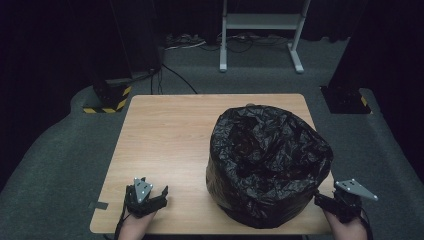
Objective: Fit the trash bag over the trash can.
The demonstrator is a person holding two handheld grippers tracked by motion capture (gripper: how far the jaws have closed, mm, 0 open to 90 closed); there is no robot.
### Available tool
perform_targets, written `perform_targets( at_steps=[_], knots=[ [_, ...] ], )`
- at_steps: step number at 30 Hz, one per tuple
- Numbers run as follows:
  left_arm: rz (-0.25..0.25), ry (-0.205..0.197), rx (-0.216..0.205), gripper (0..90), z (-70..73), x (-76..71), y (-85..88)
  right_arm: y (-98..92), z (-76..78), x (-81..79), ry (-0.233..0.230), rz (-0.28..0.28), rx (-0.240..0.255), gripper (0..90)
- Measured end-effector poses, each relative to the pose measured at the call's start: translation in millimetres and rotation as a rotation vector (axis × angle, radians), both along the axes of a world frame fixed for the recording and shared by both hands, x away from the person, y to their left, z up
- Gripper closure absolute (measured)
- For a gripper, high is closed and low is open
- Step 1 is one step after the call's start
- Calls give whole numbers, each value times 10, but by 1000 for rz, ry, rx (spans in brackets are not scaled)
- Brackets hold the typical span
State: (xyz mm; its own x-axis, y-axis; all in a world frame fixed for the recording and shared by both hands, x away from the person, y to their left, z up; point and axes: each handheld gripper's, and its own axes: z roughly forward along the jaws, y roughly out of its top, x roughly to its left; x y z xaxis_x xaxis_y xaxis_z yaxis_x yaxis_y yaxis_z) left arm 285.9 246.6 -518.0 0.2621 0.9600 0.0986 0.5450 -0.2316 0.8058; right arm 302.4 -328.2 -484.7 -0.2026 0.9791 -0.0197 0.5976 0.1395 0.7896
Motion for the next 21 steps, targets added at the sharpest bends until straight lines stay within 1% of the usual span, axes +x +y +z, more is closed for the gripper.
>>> perform_targets(
  at_steps=[1, 2, 3, 4, 5, 6, 7, 8, 9, 11, 13, 15, 18, 20, 21],
  knots=[
    [0, 25, 1, 145, -7, 14, 7, -1, -13, 35, 46, -10, -13, 208],
    [1, 43, 5, 144, -15, 26, 15, 5, -19, 64, 92, -23, -15, 219],
    [3, 61, 7, 144, -23, 41, 22, 0, -21, 97, 137, -24, -17, 219],
    [5, 80, 6, 144, -33, 57, 30, 3, -20, 137, 192, -31, -26, 226],
    [5, 93, -1, 143, -45, 70, 36, 25, -12, 169, 235, -40, -31, 237],
    [6, 108, 2, 142, -58, 82, 41, 36, -1, 204, 274, -29, -52, 235],
    [9, 123, 1, 141, -76, 94, 42, 60, 7, 245, 336, -36, -55, 221],
    [8, 133, -14, 133, -86, 106, 49, 74, 11, 290, 407, -38, -55, 212],
    [12, 142, -18, 115, -85, 115, 53, 82, 16, 334, 462, -39, -57, 212],
    [11, 154, -23, 97, -85, 133, 54, 93, 44, 409, 550, -39, -74, 212],
    [4, 176, -31, 66, -89, 155, 60, 103, 54, 486, 645, -35, -83, 191],
    [-3, 193, -52, 23, -101, 171, 58, 118, 51, 550, 733, -42, -105, 168],
    [-21, 191, -50, 1, -109, 173, 51, 154, 22, 615, 834, -47, -151, 158],
    [-28, 189, -56, 1, -113, 169, 42, 189, -10, 639, 887, -60, -188, 141],
    [-30, 188, -57, 1, -114, 168, 40, 210, -29, 643, 893, -70, -201, 136]
  ],
)
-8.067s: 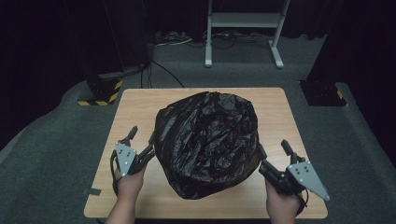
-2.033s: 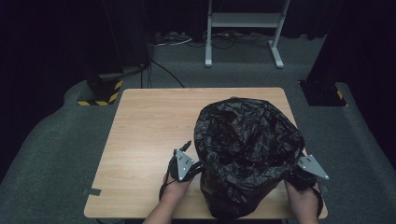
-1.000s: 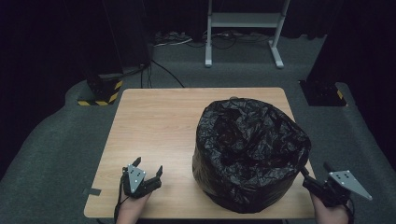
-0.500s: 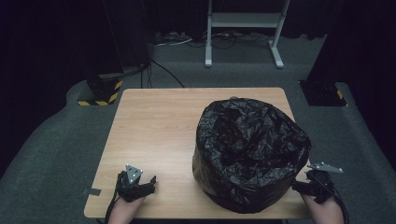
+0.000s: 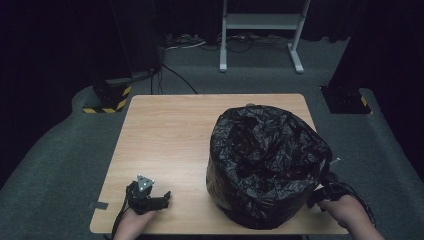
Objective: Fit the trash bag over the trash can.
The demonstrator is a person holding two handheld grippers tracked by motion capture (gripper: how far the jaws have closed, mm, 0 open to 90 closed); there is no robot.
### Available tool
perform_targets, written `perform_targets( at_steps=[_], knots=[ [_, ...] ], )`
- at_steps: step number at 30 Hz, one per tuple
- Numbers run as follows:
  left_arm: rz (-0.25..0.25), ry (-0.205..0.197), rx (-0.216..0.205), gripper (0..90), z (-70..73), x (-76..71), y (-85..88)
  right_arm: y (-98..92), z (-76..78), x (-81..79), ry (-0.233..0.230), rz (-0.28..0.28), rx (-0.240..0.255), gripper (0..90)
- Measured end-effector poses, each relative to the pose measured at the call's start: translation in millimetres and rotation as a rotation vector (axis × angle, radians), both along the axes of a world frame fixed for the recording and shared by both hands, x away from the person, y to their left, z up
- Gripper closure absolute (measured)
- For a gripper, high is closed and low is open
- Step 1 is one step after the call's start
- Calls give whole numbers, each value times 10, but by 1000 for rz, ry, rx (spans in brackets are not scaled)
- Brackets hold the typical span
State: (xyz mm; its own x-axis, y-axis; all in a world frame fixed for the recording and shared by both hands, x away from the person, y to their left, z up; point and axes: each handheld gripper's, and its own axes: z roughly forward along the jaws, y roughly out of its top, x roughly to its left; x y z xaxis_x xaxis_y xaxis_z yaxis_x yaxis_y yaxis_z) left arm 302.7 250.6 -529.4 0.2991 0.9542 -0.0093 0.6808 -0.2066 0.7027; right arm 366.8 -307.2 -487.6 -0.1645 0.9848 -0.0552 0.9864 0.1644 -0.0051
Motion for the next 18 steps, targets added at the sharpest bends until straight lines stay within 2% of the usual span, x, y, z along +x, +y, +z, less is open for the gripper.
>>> perform_targets(
  at_steps=[1, 6, 13, 16, 18],
  knots=[
    [-4, -3, 2, 1, -1, 0, 0, 16, -7, 8, 11, 0, -14, 132],
    [-15, -6, 0, 1, -4, -9, -9, 33, -11, 21, 32, -30, -20, 120],
    [-34, -8, 0, 1, -5, -9, -14, 41, -15, 19, 36, -38, -28, 114],
    [-36, -8, 1, 1, -4, -9, -14, 49, 10, 37, 111, -79, -59, 155],
    [-36, -8, 1, 1, -4, -10, -15, 50, 90, 12, 133, -88, -49, 153]
  ],
)
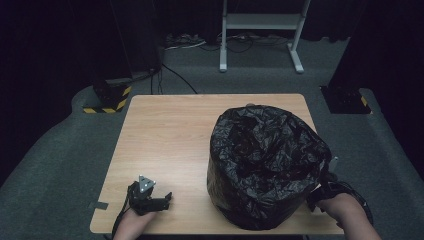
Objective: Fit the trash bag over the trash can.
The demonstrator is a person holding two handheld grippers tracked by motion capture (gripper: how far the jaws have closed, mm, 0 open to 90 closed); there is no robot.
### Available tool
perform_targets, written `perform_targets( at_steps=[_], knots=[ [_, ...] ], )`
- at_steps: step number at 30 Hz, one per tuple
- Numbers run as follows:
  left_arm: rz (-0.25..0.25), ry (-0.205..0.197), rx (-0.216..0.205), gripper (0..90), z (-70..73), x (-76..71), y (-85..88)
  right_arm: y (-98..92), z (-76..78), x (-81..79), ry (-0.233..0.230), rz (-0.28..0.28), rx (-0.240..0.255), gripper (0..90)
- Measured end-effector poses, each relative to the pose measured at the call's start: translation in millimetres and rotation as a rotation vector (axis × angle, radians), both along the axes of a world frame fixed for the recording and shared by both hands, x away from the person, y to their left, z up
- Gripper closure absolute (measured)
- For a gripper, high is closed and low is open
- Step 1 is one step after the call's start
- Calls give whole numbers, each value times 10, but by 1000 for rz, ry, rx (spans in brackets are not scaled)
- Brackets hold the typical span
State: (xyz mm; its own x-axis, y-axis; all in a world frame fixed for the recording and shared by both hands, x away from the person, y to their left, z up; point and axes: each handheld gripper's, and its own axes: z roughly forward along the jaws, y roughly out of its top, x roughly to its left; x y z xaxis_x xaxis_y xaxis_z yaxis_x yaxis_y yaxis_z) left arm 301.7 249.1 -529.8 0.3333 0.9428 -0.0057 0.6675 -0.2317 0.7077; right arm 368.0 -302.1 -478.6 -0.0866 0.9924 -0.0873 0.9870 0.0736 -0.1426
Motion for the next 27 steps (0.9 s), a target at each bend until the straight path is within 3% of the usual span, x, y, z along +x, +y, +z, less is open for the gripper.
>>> perform_targets(
  at_steps=[4, 11, 17, 27],
  knots=[
    [-1, 1, 0, 2, 1, -7, 2, 3, 299, -46, 9, -14, 52, 146],
    [1, 1, 0, 2, 1, -9, 1, -92, 917, -57, -1, -16, 75, 140],
    [1, 1, 0, 2, 1, -10, 1, -183, 1454, 1, -48, -17, 90, 147],
    [1, 1, 0, 2, 0, -11, 0, 132, 2428, 159, -126, 32, 92, 147]
  ],
)
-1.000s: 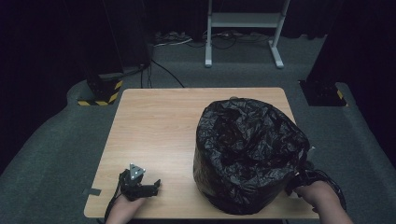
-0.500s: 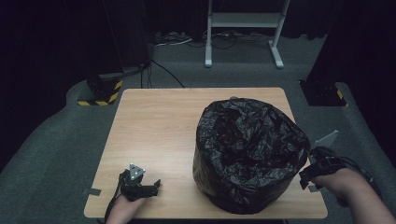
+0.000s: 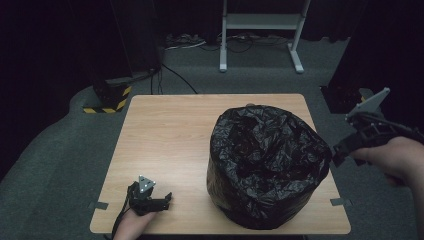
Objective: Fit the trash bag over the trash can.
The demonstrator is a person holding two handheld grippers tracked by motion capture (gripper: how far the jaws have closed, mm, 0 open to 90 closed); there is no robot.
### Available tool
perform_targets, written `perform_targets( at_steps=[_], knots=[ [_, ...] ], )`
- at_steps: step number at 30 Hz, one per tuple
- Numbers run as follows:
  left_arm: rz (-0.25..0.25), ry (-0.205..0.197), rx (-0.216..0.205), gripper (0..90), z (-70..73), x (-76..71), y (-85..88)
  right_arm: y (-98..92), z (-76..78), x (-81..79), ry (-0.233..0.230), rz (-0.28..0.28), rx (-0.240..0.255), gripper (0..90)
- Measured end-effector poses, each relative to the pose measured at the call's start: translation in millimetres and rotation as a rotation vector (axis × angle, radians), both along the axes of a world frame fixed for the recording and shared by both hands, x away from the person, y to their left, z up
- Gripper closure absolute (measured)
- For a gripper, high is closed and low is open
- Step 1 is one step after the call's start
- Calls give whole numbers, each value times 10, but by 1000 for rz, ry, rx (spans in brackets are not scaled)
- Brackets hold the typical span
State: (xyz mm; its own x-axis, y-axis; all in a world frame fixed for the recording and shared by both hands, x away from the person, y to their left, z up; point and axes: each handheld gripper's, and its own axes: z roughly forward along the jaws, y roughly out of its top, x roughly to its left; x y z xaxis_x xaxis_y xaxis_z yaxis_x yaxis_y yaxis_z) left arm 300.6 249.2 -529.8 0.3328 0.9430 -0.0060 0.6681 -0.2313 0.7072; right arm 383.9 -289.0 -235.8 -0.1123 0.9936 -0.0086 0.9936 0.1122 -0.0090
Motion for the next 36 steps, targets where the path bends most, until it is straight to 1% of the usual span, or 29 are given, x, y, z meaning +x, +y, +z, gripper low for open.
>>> perform_targets(
  at_steps=[4, 7, 10, 12, 14, 17, 19, 22, 24, 27, 30, 33, 36],
  knots=[
    [-3, 0, -1, 3, 0, -2, 2, 224, 320, 52, -26, 26, -10, 146],
    [-3, -1, -2, 4, 0, -5, 1, 414, 468, 68, -41, 59, -11, 143],
    [-4, -1, -2, 4, 0, -6, 1, 651, 554, 67, -46, 96, 3, 138],
    [-4, 0, -4, 4, -1, -8, 0, 809, 571, 59, -42, 123, 15, 136],
    [-4, -2, -4, 4, -2, -10, 0, 973, 556, 44, -35, 153, 5, 133],
    [-7, 0, 0, 3, 0, -11, 2, 1211, 488, 8, -10, 202, 1, 131],
    [-5, -2, -3, 4, -1, -11, 0, 1360, 412, -20, 12, 240, -4, 128],
    [-5, -1, -6, 4, -2, -12, -2, 1539, 272, -58, 49, 281, -21, 127],
    [-6, -1, -7, 4, -2, -13, -3, 1621, 162, -72, 77, 297, -33, 127],
    [-9, -1, -6, 4, -2, -15, -2, 1684, -6, -65, 102, 299, -39, 127],
    [-12, 0, -3, 4, -1, -17, 1, 1691, -193, -44, 121, 288, -39, 128],
    [-13, 2, -2, 4, 0, -17, 1, 1688, -390, -31, 149, 279, -51, 127],
    [-14, 1, -2, 4, 0, -18, 1, 1698, -538, -37, 171, 273, -62, 127]
  ],
)
